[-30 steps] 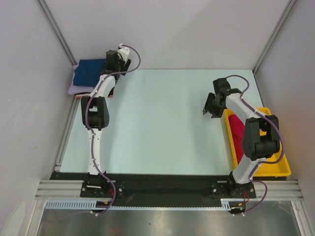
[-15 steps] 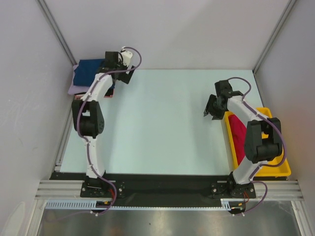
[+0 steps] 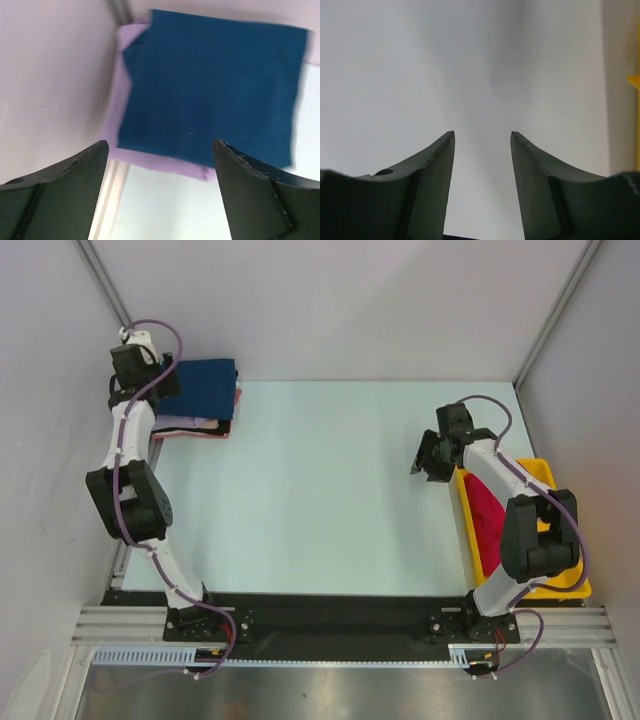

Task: Fold and stack the t-shirts
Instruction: Neatly place the folded tshirt to the corner

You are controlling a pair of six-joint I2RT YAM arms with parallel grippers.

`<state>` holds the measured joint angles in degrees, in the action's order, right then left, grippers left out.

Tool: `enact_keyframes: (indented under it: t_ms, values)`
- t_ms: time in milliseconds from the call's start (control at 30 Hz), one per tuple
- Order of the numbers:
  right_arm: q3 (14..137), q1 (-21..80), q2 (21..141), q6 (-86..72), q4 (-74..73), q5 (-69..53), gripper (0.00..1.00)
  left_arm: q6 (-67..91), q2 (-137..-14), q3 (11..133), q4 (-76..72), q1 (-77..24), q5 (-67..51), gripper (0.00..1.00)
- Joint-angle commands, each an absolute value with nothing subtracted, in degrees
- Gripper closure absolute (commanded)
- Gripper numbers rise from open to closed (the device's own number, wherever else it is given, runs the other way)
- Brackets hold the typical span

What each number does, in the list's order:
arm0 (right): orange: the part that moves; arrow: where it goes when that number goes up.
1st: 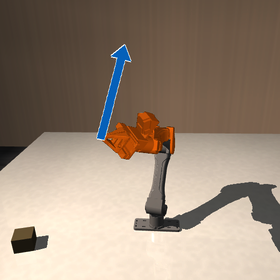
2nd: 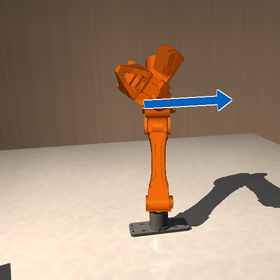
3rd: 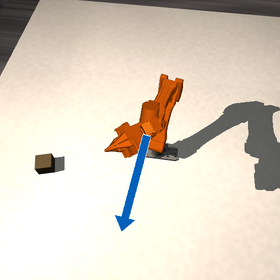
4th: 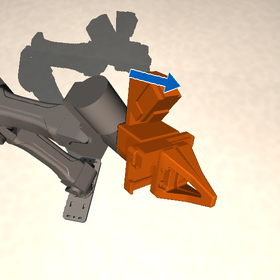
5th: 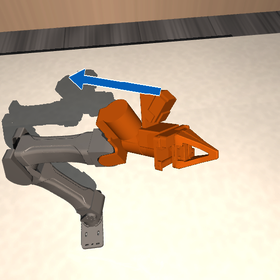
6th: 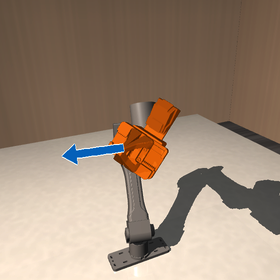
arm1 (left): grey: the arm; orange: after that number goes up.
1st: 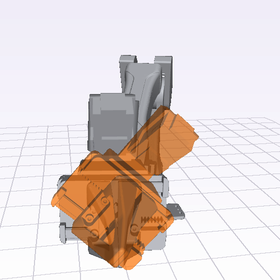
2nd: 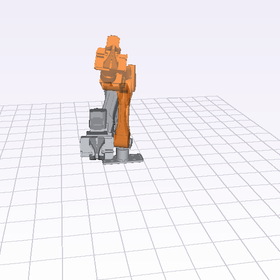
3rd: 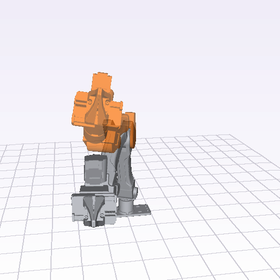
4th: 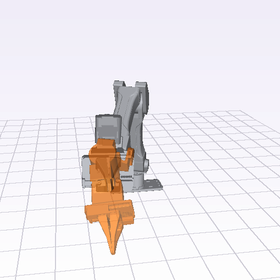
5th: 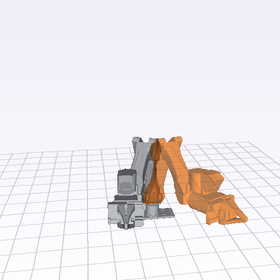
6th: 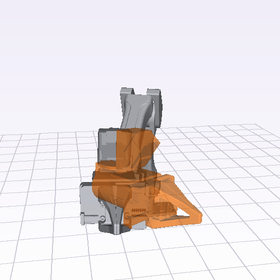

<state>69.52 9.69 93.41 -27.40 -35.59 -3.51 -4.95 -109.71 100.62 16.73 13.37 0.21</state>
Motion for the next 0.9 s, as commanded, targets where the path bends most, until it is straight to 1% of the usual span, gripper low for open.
enact_keyframes:
  t_ms: [0, 100, 267, 367, 667, 867]
  values:
    - [71.54, 11.42, 92.37, -28.21, -36.82, -2.47, 0.46, 2.37, -114.51, 105.28, 15.56, 14.06, 3.86, 0.10]
    - [73.38, 12.21, 92.72, -28.12, -39.01, -0.97, 0.46, 4.91, -118.99, 109.59, 17.48, 16.07, 5.10, 0.10]
    - [76.37, 13.44, 92.81, -27.86, -42.18, 2.36, 0.46, 6.06, -126.11, 118.46, 20.48, 18.28, 0.62, 0.12]
    - [78.04, 14.06, 92.81, -27.95, -44.20, 3.60, 0.46, 6.85, -129.11, 121.36, 21.27, 19.07, 0.44, 0.13]
    - [79.01, 15.64, 93.43, -27.60, -44.38, 4.48, 0.46, 5.45, -128.93, 117.26, 19.60, 20.04, 1.06, 0.14]
    - [80.07, 16.08, 94.13, -26.98, -44.47, 4.83, 0.46, 7.12, -130.69, 116.10, 22.32, 21.44, -3.60, 0.25]
